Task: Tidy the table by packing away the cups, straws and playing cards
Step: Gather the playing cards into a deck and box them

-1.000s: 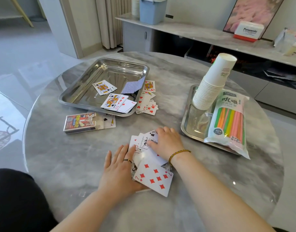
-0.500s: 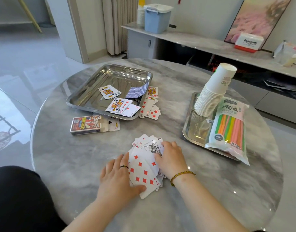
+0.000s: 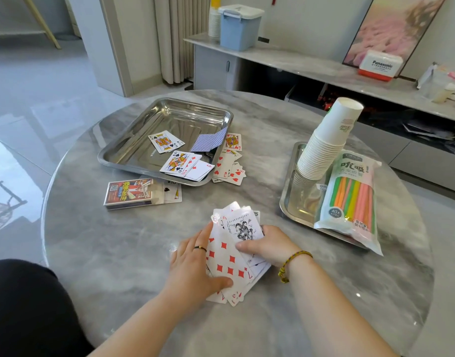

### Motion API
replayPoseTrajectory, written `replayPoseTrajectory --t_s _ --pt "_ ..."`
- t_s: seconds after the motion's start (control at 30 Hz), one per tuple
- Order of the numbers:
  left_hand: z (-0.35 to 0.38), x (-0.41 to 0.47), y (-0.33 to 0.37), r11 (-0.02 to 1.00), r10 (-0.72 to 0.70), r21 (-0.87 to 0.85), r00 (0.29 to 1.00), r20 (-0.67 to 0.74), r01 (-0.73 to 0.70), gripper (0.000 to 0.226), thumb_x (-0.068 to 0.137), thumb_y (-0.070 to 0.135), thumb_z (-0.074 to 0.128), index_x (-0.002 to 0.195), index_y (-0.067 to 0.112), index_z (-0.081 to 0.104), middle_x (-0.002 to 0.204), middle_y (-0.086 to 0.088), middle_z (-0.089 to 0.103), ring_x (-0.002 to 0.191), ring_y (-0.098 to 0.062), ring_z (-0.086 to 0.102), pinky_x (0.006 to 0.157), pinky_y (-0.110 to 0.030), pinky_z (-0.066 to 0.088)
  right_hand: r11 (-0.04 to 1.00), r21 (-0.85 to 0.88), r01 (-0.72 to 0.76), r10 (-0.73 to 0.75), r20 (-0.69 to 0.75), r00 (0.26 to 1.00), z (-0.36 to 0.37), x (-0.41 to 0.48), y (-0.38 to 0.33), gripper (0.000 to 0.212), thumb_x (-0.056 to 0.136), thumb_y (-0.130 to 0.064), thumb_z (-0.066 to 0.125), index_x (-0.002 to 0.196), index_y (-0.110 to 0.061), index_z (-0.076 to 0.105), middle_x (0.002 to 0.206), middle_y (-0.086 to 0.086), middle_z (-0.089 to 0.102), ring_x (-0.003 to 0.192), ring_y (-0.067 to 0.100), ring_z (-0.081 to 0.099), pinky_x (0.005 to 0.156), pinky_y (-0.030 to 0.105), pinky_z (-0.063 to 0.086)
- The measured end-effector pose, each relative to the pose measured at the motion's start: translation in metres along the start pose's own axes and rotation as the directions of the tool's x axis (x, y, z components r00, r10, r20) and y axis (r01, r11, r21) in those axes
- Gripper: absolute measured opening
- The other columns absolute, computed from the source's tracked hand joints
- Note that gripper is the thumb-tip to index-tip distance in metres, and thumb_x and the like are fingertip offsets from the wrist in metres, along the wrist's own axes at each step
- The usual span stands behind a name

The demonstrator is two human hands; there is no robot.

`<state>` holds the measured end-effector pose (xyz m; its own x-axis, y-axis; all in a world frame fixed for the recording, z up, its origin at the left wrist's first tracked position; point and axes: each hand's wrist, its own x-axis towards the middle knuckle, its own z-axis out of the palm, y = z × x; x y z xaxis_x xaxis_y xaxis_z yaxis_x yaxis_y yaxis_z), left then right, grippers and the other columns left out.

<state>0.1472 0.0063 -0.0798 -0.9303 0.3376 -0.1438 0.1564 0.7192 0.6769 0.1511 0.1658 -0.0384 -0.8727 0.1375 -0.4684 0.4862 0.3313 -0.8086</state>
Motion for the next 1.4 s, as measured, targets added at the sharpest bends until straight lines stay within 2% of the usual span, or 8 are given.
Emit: replayPoseTrajectory --t_s 0.23,0.33,0.53,0.73,0.97,1.1,1.2,1.4 --pt "0.002 -0.003 0.003 0.930 -0.086 -0.361 0.995 -0.053 0.061 0.114 0.058 0.012 0.081 0.142 0.032 0.006 0.122 0.015 0.032 0.122 -0.010 0.034 0.100 -0.017 0.028 0.974 0.218 0.067 -0.085 0.075 0.994 0.008 -0.009 0.016 0.011 0.080 -0.005 0.062 0.080 -0.015 0.065 0.094 0.010 0.068 0.083 0.022 0.065 0.084 0.035 0.053" --pt "-0.003 -0.004 0.008 0.807 -0.171 -0.586 0.980 -0.104 0.078 0.108 0.063 -0.003 0.076 0.142 0.029 0.010 0.116 0.017 0.045 0.092 0.004 0.052 0.062 0.002 0.042 0.903 0.412 0.119 -0.150 0.043 0.988 0.018 -0.011 0.022 0.014 0.080 -0.002 0.060 0.083 -0.014 0.066 0.083 0.002 0.072 0.074 0.014 0.068 0.071 0.025 0.056" --pt "-0.008 -0.003 0.010 0.374 -0.265 -0.901 0.956 0.125 0.221 0.049 0.069 -0.006 0.070 0.112 0.011 0.053 0.083 -0.006 0.074 0.077 -0.026 0.069 0.068 -0.041 0.055 0.817 0.510 0.269 -0.298 -0.025 0.954 0.026 -0.013 0.015 0.015 0.078 -0.010 0.063 0.088 -0.021 0.067 0.084 -0.005 0.074 0.081 0.011 0.070 0.065 0.020 0.054" --pt "-0.012 0.003 0.029 0.523 -0.216 -0.850 0.975 -0.051 0.071 0.026 0.075 -0.007 0.063 0.073 0.019 0.061 0.057 0.012 0.070 0.054 -0.003 0.066 0.047 -0.016 0.051 0.832 0.401 0.384 -0.343 -0.173 0.924 0.016 -0.015 0.007 0.035 0.082 -0.008 0.060 0.100 -0.033 0.044 0.114 -0.009 0.057 0.105 0.005 0.055 0.087 0.021 0.045" --pt "-0.011 0.011 0.052 0.804 0.017 -0.586 0.990 -0.142 -0.098 0.035 0.073 -0.006 0.065 0.066 0.028 0.061 0.047 0.023 0.061 0.052 0.014 0.056 0.048 -0.002 0.039 0.726 0.088 0.682 -0.529 -0.564 0.635 -0.004 -0.035 -0.017 0.031 0.058 -0.045 0.063 0.087 -0.039 0.053 0.096 -0.017 0.057 0.089 -0.014 0.051 0.076 0.000 0.036" --pt "-0.004 0.014 0.053 0.776 -0.018 -0.625 0.988 -0.155 -0.084 0.027 0.072 -0.005 0.066 0.073 0.021 0.061 0.064 0.016 0.061 0.053 0.008 0.058 0.047 -0.002 0.040 0.791 0.281 0.544 -0.284 -0.619 0.733 0.001 -0.024 -0.008 0.027 0.072 -0.027 0.071 0.052 -0.026 0.052 0.053 -0.014 0.053 0.056 -0.002 0.049 0.054 0.009 0.038" --pt "0.004 0.013 0.051 0.734 -0.049 -0.677 0.991 -0.128 -0.051 0.035 0.071 -0.006 0.068 0.069 0.027 0.055 0.052 0.018 0.065 0.054 0.005 0.061 0.046 -0.004 0.043 0.631 0.648 0.427 0.001 -0.551 0.834 0.007 -0.009 0.004 0.041 0.082 -0.011 0.057 0.043 -0.021 0.053 0.047 -0.011 0.053 0.055 0.008 0.049 0.050 0.018 0.041" --pt "0.009 0.017 0.041 0.638 -0.122 -0.769 0.991 -0.061 0.032 0.035 0.073 -0.007 0.066 0.074 0.027 0.058 0.055 0.019 0.068 0.052 -0.001 0.064 0.048 -0.014 0.052 0.564 0.774 0.286 0.111 -0.415 0.903 0.013 0.000 0.011 0.023 0.089 -0.005 0.041 0.083 -0.026 0.050 0.077 0.006 0.059 0.066 0.018 0.057 0.058 0.028 0.046"
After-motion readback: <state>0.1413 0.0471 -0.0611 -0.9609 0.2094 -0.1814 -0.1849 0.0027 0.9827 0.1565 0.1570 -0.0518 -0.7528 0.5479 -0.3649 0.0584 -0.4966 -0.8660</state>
